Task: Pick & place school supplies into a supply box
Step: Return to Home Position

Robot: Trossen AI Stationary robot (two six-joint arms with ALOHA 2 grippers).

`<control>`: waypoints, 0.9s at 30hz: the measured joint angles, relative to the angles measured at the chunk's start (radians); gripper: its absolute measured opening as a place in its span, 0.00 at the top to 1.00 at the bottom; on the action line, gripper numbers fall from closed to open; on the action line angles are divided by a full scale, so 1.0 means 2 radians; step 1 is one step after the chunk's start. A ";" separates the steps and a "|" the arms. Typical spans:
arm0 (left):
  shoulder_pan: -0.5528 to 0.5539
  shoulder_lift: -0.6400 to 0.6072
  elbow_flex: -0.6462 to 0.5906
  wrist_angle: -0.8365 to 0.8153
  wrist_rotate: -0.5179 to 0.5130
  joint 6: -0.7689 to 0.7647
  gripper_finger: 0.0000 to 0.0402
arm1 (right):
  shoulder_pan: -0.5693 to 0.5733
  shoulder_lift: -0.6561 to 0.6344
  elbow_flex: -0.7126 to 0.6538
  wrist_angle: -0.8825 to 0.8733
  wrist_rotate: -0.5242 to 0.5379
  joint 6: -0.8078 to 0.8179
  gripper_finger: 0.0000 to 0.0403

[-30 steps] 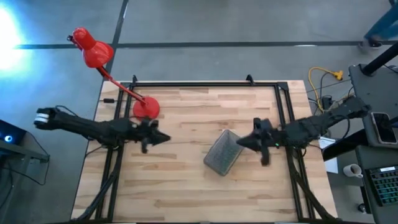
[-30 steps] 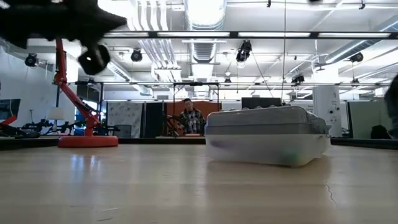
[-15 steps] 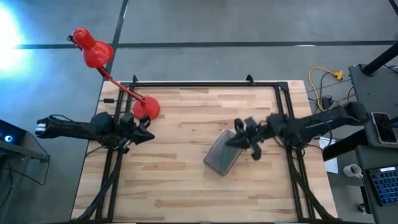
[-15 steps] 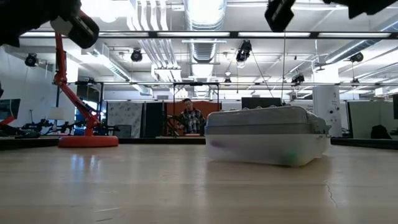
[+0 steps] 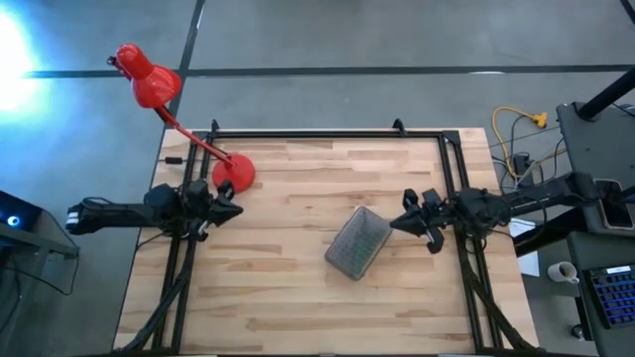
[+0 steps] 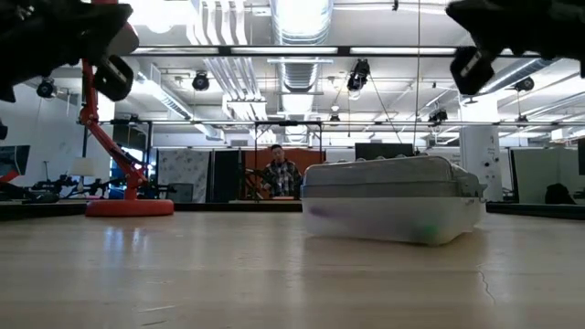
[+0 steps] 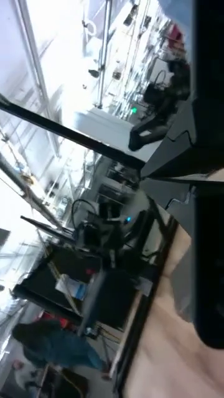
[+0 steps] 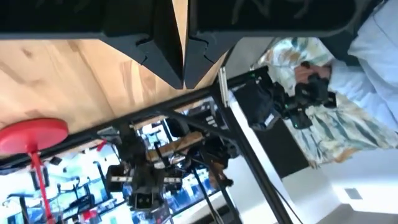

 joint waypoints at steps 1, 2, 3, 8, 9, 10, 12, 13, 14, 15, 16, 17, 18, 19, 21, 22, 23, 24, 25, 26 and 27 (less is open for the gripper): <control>0.000 -0.011 0.002 -0.017 0.002 0.000 1.00 | 0.000 -0.014 -0.011 -0.001 0.000 0.000 0.98; 0.000 -0.022 0.006 -0.047 0.003 0.004 1.00 | 0.000 -0.028 -0.022 -0.003 0.000 0.000 0.98; 0.000 -0.032 0.009 -0.066 0.006 0.007 1.00 | 0.000 -0.042 -0.032 -0.003 0.000 0.000 0.98; 0.000 -0.068 0.010 -0.101 0.016 0.016 1.00 | 0.000 -0.109 -0.081 -0.003 0.007 0.015 0.98; 0.000 -0.071 0.010 -0.102 0.016 0.016 1.00 | 0.000 -0.120 -0.084 -0.019 0.007 0.031 0.98; 0.000 -0.071 0.010 -0.102 0.016 0.015 1.00 | -0.001 -0.128 -0.083 -0.037 0.007 0.045 0.98; 0.000 -0.070 0.010 -0.105 0.016 0.015 1.00 | 0.000 -0.140 -0.083 -0.064 0.005 0.066 0.98; 0.000 -0.070 0.010 -0.106 0.016 0.015 1.00 | 0.000 -0.142 -0.083 -0.073 0.004 0.068 0.98; 0.000 -0.069 0.010 -0.105 0.016 0.015 1.00 | 0.000 -0.144 -0.083 -0.079 0.005 0.067 0.98; 0.000 -0.065 0.010 -0.103 0.016 0.015 1.00 | 0.000 -0.144 -0.083 -0.082 0.005 0.065 0.98; 0.000 -0.062 0.010 -0.103 0.016 0.015 1.00 | 0.000 -0.143 -0.083 -0.083 0.005 0.065 0.98; 0.000 -0.060 0.009 -0.105 0.016 0.014 1.00 | 0.000 -0.142 -0.083 -0.083 0.005 0.065 0.98; 0.000 -0.057 0.008 -0.107 0.016 0.014 1.00 | 0.000 -0.141 -0.083 -0.083 0.005 0.065 0.98; 0.000 -0.054 0.008 -0.105 0.016 0.014 1.00 | 0.000 -0.139 -0.083 -0.083 0.005 0.065 0.98; 0.000 -0.046 0.008 -0.104 0.016 0.014 1.00 | 0.000 -0.139 -0.083 -0.084 0.005 0.065 0.98; 0.000 -0.043 0.008 -0.105 0.016 0.014 1.00 | 0.000 -0.139 -0.083 -0.084 0.005 0.065 0.98; 0.000 -0.043 0.007 -0.105 0.016 0.014 1.00 | 0.000 -0.140 -0.083 -0.084 0.005 0.065 0.98; 0.001 -0.045 0.005 -0.105 0.016 0.014 1.00 | -0.001 -0.145 -0.083 -0.085 0.004 0.065 0.98; 0.003 -0.048 0.004 -0.105 0.017 0.014 1.00 | -0.002 -0.153 -0.083 -0.086 0.004 0.065 0.98; 0.006 -0.051 0.002 -0.104 0.017 0.014 1.00 | -0.004 -0.161 -0.083 -0.085 0.004 0.065 0.98; 0.008 -0.056 0.000 -0.107 0.016 0.014 1.00 | -0.007 -0.170 -0.083 -0.085 0.004 0.065 0.98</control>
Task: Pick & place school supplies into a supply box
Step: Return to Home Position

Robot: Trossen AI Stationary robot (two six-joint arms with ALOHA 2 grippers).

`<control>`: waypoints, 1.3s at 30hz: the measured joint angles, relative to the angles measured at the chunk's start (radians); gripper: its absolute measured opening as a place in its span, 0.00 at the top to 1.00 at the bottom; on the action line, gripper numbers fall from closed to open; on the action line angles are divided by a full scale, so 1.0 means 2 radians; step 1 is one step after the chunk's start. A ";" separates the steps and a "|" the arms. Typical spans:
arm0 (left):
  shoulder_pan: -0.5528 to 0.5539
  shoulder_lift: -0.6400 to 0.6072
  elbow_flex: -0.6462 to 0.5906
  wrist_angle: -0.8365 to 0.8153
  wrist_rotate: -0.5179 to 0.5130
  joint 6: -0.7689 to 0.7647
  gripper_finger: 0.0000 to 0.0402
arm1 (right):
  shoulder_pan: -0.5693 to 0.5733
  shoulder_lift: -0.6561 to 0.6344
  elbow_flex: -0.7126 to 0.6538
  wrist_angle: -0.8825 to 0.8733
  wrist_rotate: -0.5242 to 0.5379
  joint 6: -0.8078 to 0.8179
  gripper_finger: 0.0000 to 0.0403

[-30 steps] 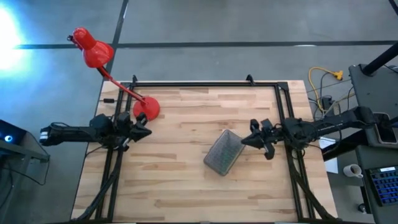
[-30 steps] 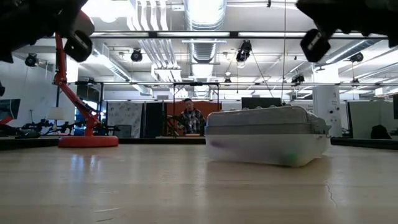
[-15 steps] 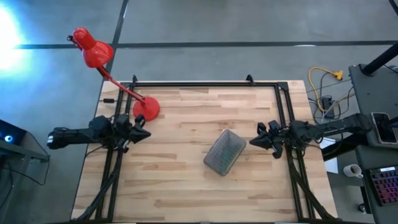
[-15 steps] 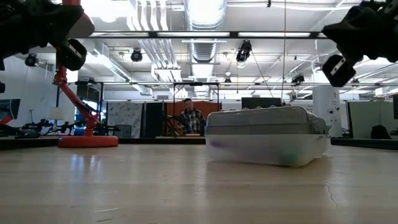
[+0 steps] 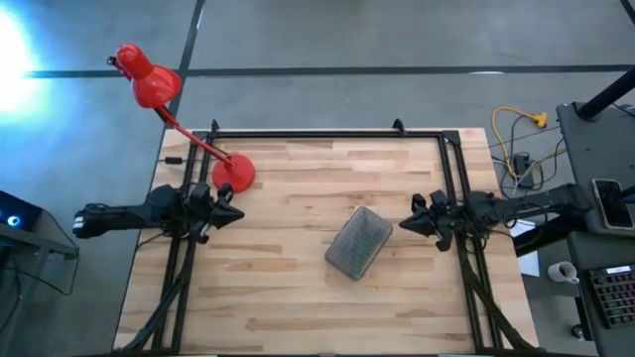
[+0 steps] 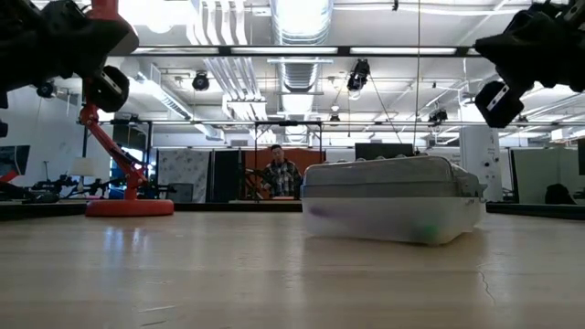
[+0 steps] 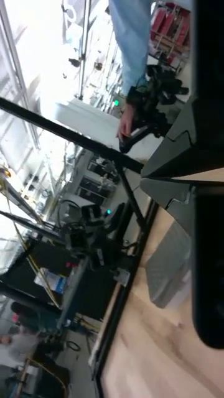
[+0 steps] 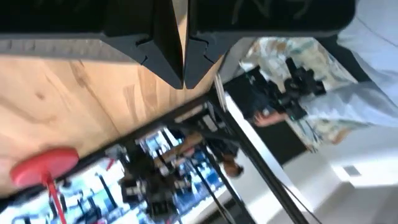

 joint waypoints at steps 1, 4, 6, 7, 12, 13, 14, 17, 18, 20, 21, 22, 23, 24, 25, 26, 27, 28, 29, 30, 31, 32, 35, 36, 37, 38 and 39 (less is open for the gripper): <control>0.003 -0.007 0.000 -0.011 0.000 0.000 1.00 | -0.003 -0.011 0.000 0.000 0.000 0.000 0.98; 0.008 -0.033 0.000 -0.027 -0.001 0.000 1.00 | -0.014 -0.049 0.000 -0.005 0.000 0.000 0.98; 0.010 -0.032 0.000 -0.034 -0.001 0.000 1.00 | -0.021 -0.076 0.000 -0.003 0.000 0.000 0.98; 0.010 -0.032 0.000 -0.030 -0.001 0.000 1.00 | -0.024 -0.087 0.000 -0.003 0.000 0.000 0.98; 0.010 -0.028 0.000 -0.029 -0.001 0.000 1.00 | -0.039 -0.140 0.000 -0.003 0.000 0.000 0.98; 0.010 -0.024 0.000 -0.029 -0.001 0.000 1.00 | -0.040 -0.147 0.000 -0.003 0.000 0.000 0.98; 0.010 -0.019 0.000 -0.028 -0.001 0.000 1.00 | -0.041 -0.148 0.000 0.001 0.001 0.000 0.98; 0.010 -0.009 0.000 -0.026 -0.001 0.000 1.00 | -0.041 -0.148 0.000 0.019 0.000 0.000 0.98; 0.010 -0.004 0.000 -0.027 -0.001 0.000 1.00 | -0.041 -0.147 0.000 0.019 0.000 0.000 0.98; 0.010 0.004 0.000 -0.030 -0.001 0.000 1.00 | -0.041 -0.143 0.001 0.019 0.000 0.000 0.98; 0.009 0.010 0.000 -0.029 -0.001 0.000 1.00 | -0.041 -0.140 0.000 0.016 0.000 0.000 0.98; 0.009 0.015 0.001 -0.028 -0.001 0.000 1.00 | -0.041 -0.138 0.000 0.015 0.000 0.000 0.98; 0.009 0.020 0.001 -0.029 -0.001 0.000 1.00 | -0.041 -0.137 0.000 0.016 0.000 0.000 0.98; 0.009 0.024 0.000 -0.029 -0.001 0.000 1.00 | -0.041 -0.135 0.000 0.017 0.000 0.000 0.98; 0.009 0.028 0.000 -0.029 -0.001 0.000 1.00 | -0.041 -0.133 0.000 0.017 0.000 0.000 0.98; 0.009 0.034 0.000 -0.028 -0.001 0.000 1.00 | -0.041 -0.131 0.000 0.015 0.000 0.000 0.98; 0.010 0.040 0.000 -0.028 -0.001 0.000 1.00 | -0.041 -0.128 0.000 0.015 0.000 0.000 0.98; 0.009 0.045 0.000 -0.029 -0.001 0.000 1.00 | -0.041 -0.127 0.000 0.015 0.000 0.000 0.98; 0.009 0.050 0.000 -0.030 -0.001 0.000 1.00 | -0.041 -0.125 0.000 0.016 0.000 0.000 0.98; 0.009 0.056 0.000 -0.029 -0.001 0.000 1.00 | -0.041 -0.123 0.000 0.016 0.000 0.000 0.98; 0.009 0.063 0.000 -0.029 -0.001 0.000 1.00 | -0.041 -0.123 0.000 0.015 0.000 0.000 0.98; 0.009 0.068 0.000 -0.030 -0.001 0.000 1.00 | -0.041 -0.122 0.000 0.015 0.000 0.000 0.98; 0.010 0.084 0.000 -0.029 -0.001 0.000 1.00 | -0.041 -0.121 0.000 0.016 0.000 0.000 0.98; 0.009 0.090 0.000 -0.029 -0.001 0.000 1.00 | -0.041 -0.120 0.000 0.016 0.000 0.000 0.98; 0.009 0.096 0.000 -0.029 -0.001 0.000 1.00 | -0.041 -0.119 0.000 0.015 0.000 0.000 0.98; 0.009 0.102 0.000 -0.029 -0.001 0.000 1.00 | -0.041 -0.118 0.000 0.015 0.000 0.000 0.98; 0.009 0.108 0.000 -0.029 -0.001 0.000 1.00 | -0.041 -0.117 0.000 0.015 0.000 0.000 0.98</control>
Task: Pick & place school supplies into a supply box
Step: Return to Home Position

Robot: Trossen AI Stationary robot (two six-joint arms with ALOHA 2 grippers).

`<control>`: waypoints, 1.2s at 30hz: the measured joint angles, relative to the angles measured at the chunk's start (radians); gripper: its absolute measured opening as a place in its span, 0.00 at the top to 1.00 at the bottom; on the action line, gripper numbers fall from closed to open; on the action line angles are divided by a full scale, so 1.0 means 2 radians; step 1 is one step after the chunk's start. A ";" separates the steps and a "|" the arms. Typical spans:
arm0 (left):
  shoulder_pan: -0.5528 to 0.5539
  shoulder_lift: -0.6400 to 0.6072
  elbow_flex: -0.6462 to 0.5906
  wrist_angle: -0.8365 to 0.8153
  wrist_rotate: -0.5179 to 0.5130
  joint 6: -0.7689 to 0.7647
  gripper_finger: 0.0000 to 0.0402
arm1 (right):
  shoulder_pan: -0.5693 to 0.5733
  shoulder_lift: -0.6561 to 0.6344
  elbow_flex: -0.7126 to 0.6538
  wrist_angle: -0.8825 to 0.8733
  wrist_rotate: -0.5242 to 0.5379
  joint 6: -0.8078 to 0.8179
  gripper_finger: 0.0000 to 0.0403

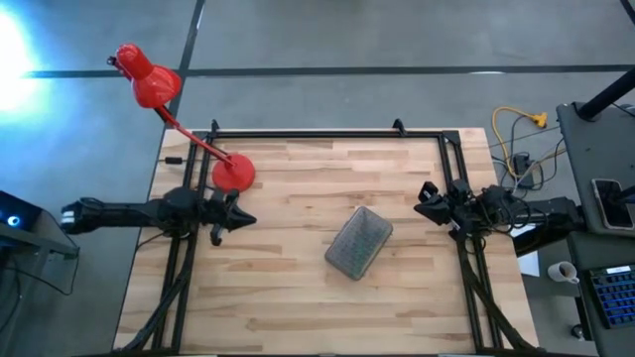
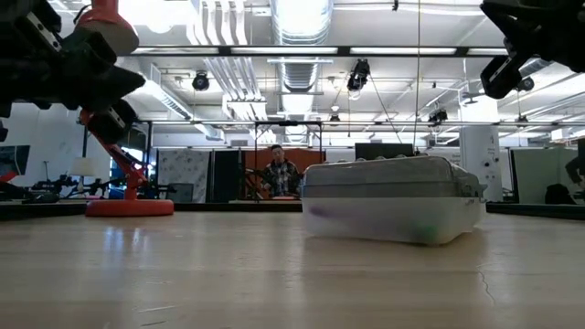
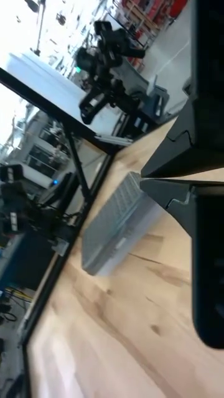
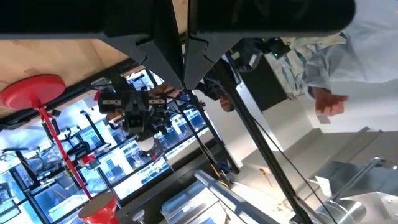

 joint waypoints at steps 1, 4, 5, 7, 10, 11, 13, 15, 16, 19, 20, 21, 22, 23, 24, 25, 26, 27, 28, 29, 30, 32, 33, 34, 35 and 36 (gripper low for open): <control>0.000 0.006 0.000 0.000 0.000 0.000 1.00 | 0.000 0.000 0.000 0.000 0.000 0.000 0.98; 0.000 0.023 0.000 0.000 0.000 0.000 1.00 | 0.000 0.000 0.000 0.000 0.000 0.000 0.98; 0.000 0.028 0.000 0.000 0.000 0.000 1.00 | 0.000 0.000 0.000 0.000 0.000 0.000 0.98; 0.000 0.039 0.000 0.000 0.000 0.000 1.00 | 0.000 0.000 0.000 0.000 0.000 0.000 0.98; 0.000 0.055 0.000 0.000 0.000 0.000 1.00 | 0.000 0.000 0.000 0.000 0.000 0.000 0.98; 0.000 0.060 0.000 0.000 0.000 0.000 1.00 | 0.000 0.000 0.000 0.000 0.000 0.000 0.98; 0.000 0.068 0.000 0.000 0.000 0.000 1.00 | 0.000 0.000 0.000 0.000 0.000 0.000 0.98; 0.000 0.077 0.000 0.000 0.000 0.000 1.00 | 0.000 0.000 0.000 0.000 0.000 0.000 0.98; 0.000 0.081 0.000 0.000 0.000 0.000 1.00 | 0.000 0.000 0.000 0.000 0.000 0.000 0.98; 0.000 0.093 0.000 0.000 0.000 0.000 1.00 | 0.000 0.000 0.000 0.000 0.000 0.000 0.98; 0.000 0.097 0.000 0.000 0.000 0.000 1.00 | 0.000 0.000 0.000 0.000 0.000 0.000 0.98; 0.000 0.101 0.000 0.000 0.000 0.000 1.00 | 0.000 0.000 0.000 0.000 0.000 0.000 0.98; 0.000 0.104 0.000 0.000 0.000 0.000 1.00 | 0.000 0.000 0.000 0.000 0.000 0.000 0.98; 0.000 0.108 0.000 0.000 0.000 0.000 1.00 | 0.000 0.000 0.000 0.000 0.000 0.000 0.98; 0.000 0.111 0.000 0.000 0.000 0.000 1.00 | 0.000 0.000 0.000 0.000 0.000 0.000 0.98; 0.000 0.113 0.000 0.000 0.000 0.000 1.00 | 0.000 0.000 0.000 0.000 0.000 0.000 0.98; 0.000 0.116 0.000 0.000 0.000 0.000 1.00 | 0.000 0.000 0.000 0.000 0.000 0.000 0.98; 0.000 0.118 0.000 0.000 0.000 0.000 1.00 | 0.000 0.000 0.000 0.000 0.000 0.000 0.98; 0.000 0.120 0.000 0.000 0.000 0.000 1.00 | 0.000 0.000 0.000 0.000 0.000 0.000 0.98; 0.000 0.123 0.000 0.000 0.000 0.000 1.00 | 0.000 0.000 0.000 0.000 0.000 0.000 0.98; 0.000 0.125 0.000 0.000 0.000 0.000 1.00 | 0.000 0.000 0.000 0.000 0.000 0.000 0.98; 0.000 0.129 0.000 0.000 0.000 0.000 1.00 | 0.000 0.000 0.000 0.000 0.000 0.000 0.98; 0.000 0.131 0.000 0.000 0.000 0.000 1.00 | 0.000 0.000 0.000 0.000 0.000 0.000 0.98; 0.000 0.133 0.000 0.000 0.000 0.000 1.00 | 0.000 0.000 0.000 0.000 0.000 0.000 0.98; 0.000 0.134 0.000 0.000 0.000 0.000 1.00 | 0.000 0.000 0.000 0.000 0.000 0.000 0.98; 0.000 0.135 0.000 0.001 0.000 0.000 1.00 | 0.000 0.000 0.000 0.000 0.000 0.000 0.98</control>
